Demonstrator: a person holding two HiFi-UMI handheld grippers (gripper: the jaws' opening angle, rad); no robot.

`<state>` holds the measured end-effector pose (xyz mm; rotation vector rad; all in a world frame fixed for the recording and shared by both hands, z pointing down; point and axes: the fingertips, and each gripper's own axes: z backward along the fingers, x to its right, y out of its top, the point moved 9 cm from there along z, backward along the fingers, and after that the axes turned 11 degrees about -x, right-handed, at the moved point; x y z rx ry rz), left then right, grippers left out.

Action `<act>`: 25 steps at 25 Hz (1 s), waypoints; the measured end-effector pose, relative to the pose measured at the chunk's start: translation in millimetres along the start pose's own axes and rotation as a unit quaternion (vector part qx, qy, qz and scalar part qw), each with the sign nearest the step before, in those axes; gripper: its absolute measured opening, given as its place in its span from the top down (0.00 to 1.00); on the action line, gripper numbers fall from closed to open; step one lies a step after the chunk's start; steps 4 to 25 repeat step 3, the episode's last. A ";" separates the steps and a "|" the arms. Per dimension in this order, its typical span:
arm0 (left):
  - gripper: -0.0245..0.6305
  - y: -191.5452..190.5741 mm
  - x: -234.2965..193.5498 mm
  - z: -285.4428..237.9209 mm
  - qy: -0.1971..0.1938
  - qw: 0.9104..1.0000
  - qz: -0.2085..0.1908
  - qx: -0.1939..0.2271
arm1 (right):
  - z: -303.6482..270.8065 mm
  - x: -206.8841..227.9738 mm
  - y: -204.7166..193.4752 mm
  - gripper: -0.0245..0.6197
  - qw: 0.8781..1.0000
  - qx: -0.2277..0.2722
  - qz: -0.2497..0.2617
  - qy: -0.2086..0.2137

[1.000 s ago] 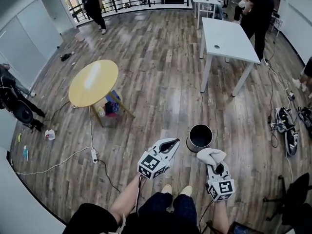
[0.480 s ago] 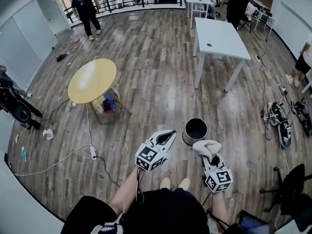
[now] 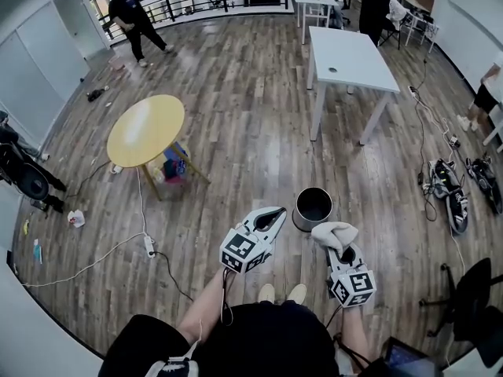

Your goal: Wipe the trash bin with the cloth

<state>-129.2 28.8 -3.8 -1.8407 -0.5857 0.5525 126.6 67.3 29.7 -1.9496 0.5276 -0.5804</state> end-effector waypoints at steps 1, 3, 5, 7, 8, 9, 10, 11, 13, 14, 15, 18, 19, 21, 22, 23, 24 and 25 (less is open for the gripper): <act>0.97 -0.5 0.8 -0.3 0.000 1.000 0.000 0.001 | 0.8 0.4 -0.7 0.83 1.000 0.000 0.001 -0.001; 0.97 -1.6 2.3 -0.6 -0.001 1.000 0.000 0.001 | 2.2 0.9 -1.8 0.83 1.000 0.001 0.003 -0.002; 0.97 -1.6 2.3 -0.6 -0.001 1.000 0.000 0.001 | 2.2 0.9 -1.8 0.83 1.000 0.001 0.003 -0.002; 0.97 -1.6 2.3 -0.6 -0.001 1.000 0.000 0.001 | 2.2 0.9 -1.8 0.83 1.000 0.001 0.003 -0.002; 0.97 -1.6 2.3 -0.6 -0.001 1.000 0.000 0.001 | 2.2 0.9 -1.8 0.83 1.000 0.001 0.003 -0.002; 0.97 -1.6 2.3 -0.6 -0.001 1.000 0.000 0.001 | 2.2 0.9 -1.8 0.83 1.000 0.001 0.003 -0.002; 0.97 -1.6 2.3 -0.6 -0.001 1.000 0.000 0.001 | 2.2 0.9 -1.8 0.83 1.000 0.001 0.003 -0.002; 0.97 -1.6 2.3 -0.6 -0.001 1.000 0.000 0.001 | 2.2 0.9 -1.8 0.83 1.000 0.001 0.003 -0.002; 0.97 -1.6 2.3 -0.6 -0.001 1.000 0.000 0.001 | 2.2 0.9 -1.8 0.83 1.000 0.001 0.003 -0.002; 0.97 -1.6 2.3 -0.6 -0.001 1.000 0.000 0.001 | 2.2 0.9 -1.8 0.83 1.000 0.001 0.003 -0.002; 0.97 -1.6 2.3 -0.6 -0.001 1.000 0.000 0.001 | 2.2 0.9 -1.8 0.83 1.000 0.001 0.003 -0.002; 0.97 -1.6 2.3 -0.6 -0.001 1.000 0.000 0.001 | 2.2 0.9 -1.8 0.83 1.000 0.001 0.003 -0.002; 0.97 -1.6 2.3 -0.6 -0.001 1.000 0.000 0.001 | 2.2 0.9 -1.8 0.83 1.000 0.001 0.003 -0.002; 0.97 -1.6 2.3 -0.6 -0.001 1.000 0.000 0.001 | 2.2 0.9 -1.8 0.83 1.000 0.001 0.003 -0.002; 0.97 -1.6 2.3 -0.6 -0.001 1.000 0.000 0.001 | 2.2 0.9 -1.8 0.83 1.000 0.001 0.003 -0.002; 0.97 -1.6 2.3 -0.6 -0.001 1.000 0.000 0.001 | 2.2 0.9 -1.8 0.83 1.000 0.001 0.003 -0.002; 0.97 -1.6 2.3 -0.6 -0.001 1.000 0.000 0.001 | 2.2 0.9 -1.8 0.83 1.000 0.001 0.003 -0.002; 0.97 -1.6 2.3 -0.6 -0.001 1.000 0.000 0.001 | 2.2 0.9 -1.8 0.83 1.000 0.001 0.003 -0.002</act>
